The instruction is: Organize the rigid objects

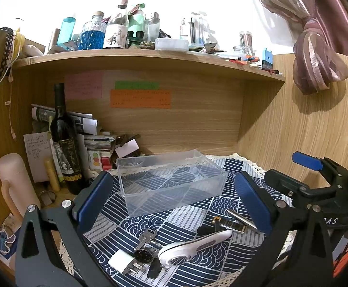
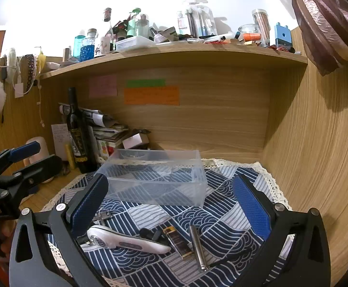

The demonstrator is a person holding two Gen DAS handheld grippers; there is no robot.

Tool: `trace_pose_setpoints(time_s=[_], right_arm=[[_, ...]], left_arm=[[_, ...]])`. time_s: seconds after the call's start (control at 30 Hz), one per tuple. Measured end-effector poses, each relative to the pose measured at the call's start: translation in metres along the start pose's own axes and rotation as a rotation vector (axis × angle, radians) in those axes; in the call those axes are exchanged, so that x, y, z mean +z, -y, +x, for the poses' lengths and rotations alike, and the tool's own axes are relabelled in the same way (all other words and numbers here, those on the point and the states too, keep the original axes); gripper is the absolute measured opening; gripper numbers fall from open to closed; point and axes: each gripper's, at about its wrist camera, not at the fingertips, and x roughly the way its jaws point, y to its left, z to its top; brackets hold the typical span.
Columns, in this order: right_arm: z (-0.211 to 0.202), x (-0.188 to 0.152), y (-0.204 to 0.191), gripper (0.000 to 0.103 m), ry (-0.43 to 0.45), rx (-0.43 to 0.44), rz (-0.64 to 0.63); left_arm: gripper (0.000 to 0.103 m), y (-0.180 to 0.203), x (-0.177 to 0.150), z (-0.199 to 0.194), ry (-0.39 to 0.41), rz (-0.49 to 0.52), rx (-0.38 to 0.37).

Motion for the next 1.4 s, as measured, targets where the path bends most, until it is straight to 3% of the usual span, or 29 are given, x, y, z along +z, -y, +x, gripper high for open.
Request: trace_pose_setpoints(time_s=[1.4], right_arm=[[-0.0054, 0.0029, -0.0008, 0.103, 0.012, 0.012, 0.003]], left_arm=[[0.103, 0.0028, -0.0009, -0.0046, 0.016, 0.000, -0.017]])
